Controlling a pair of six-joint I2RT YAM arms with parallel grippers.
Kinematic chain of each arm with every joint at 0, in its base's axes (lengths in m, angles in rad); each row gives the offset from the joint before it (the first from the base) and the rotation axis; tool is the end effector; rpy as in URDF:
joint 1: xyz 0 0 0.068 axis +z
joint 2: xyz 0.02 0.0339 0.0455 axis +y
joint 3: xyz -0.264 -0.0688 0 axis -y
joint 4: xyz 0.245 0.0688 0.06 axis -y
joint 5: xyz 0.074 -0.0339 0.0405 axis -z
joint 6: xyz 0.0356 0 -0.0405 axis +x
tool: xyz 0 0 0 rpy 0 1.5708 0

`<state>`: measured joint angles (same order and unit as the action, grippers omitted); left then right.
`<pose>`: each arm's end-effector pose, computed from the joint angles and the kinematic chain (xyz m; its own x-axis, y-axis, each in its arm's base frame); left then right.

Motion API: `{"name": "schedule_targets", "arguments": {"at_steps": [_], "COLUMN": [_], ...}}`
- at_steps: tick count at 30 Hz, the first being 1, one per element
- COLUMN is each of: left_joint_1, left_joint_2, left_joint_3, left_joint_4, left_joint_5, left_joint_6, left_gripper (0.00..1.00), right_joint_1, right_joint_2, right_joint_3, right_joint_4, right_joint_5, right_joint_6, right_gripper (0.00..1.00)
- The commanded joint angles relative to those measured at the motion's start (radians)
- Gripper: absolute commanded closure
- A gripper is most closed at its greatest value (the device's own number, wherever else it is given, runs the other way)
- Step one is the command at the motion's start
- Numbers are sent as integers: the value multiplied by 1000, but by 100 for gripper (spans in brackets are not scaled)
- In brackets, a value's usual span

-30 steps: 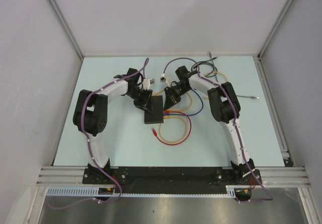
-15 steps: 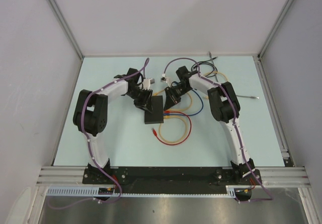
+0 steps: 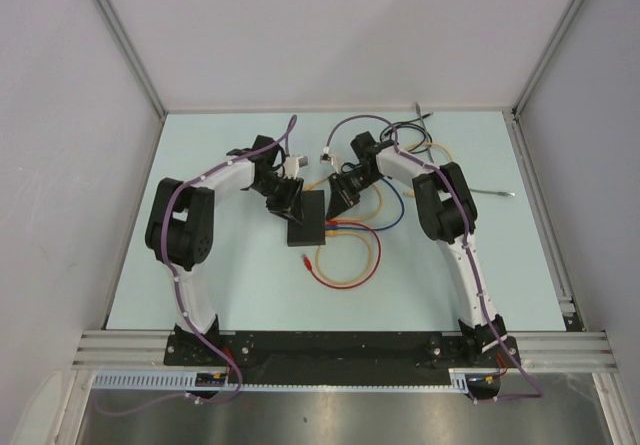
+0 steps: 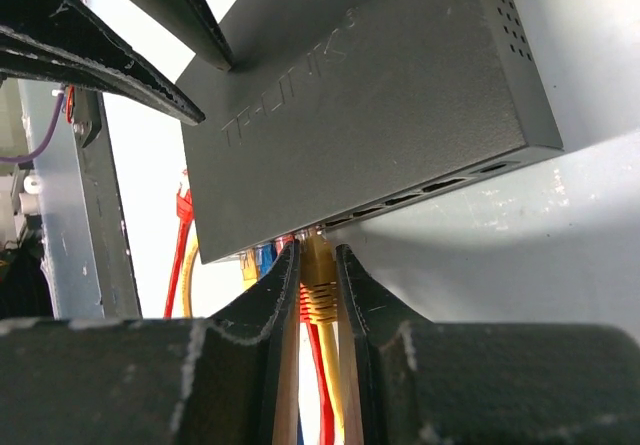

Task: Pull the plug from the switch port

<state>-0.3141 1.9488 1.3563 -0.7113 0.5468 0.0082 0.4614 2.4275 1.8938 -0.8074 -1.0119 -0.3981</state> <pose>0.3573 -0.1355 0.1711 -0.9141 0.3043 -0.2679 0.4019 0.7675 -0.4994 0.4182 0.2417 0.1230 -0.6452 -0.5504 -0.5299 -0.7150 0.1904 0.6727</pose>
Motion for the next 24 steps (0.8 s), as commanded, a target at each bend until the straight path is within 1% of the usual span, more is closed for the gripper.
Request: {"name": "schedule_targets", "arguments": {"at_steps": [1, 3, 5, 9, 10, 13, 15, 21, 24], "left_joint_1": [-14, -16, -16, -16, -16, -17, -17, -17, -17], "left_joint_2": [42, 42, 45, 55, 58, 64, 67, 67, 62], "left_joint_3": [-49, -51, -45, -37, -36, -20, -17, -16, -20], "left_joint_4": [1, 6, 0, -2, -2, -4, -4, 3, 1], "left_joint_5": [-93, -93, -94, -79, -79, -74, -70, -68, -68], "left_joint_6": [47, 49, 50, 42, 39, 39, 39, 39, 38], "left_gripper": [63, 63, 63, 63, 63, 65, 66, 68, 68], "right_joint_1": [-15, -15, -15, 8, 22, 40, 40, -1, -6], "right_joint_2": [27, 39, 47, 36, 25, -13, -22, 7, 5], "right_joint_3": [-9, 62, 82, 42, -7, -82, -82, 28, -2], "right_joint_4": [-101, -95, -61, -68, -81, -107, -116, -87, -95], "right_joint_5": [130, 150, 168, 211, 210, 188, 193, 254, 259], "right_joint_6": [-67, -58, -27, -68, -86, -119, -128, -91, -93], "right_gripper": [96, 98, 100, 100, 100, 100, 100, 100, 100]}}
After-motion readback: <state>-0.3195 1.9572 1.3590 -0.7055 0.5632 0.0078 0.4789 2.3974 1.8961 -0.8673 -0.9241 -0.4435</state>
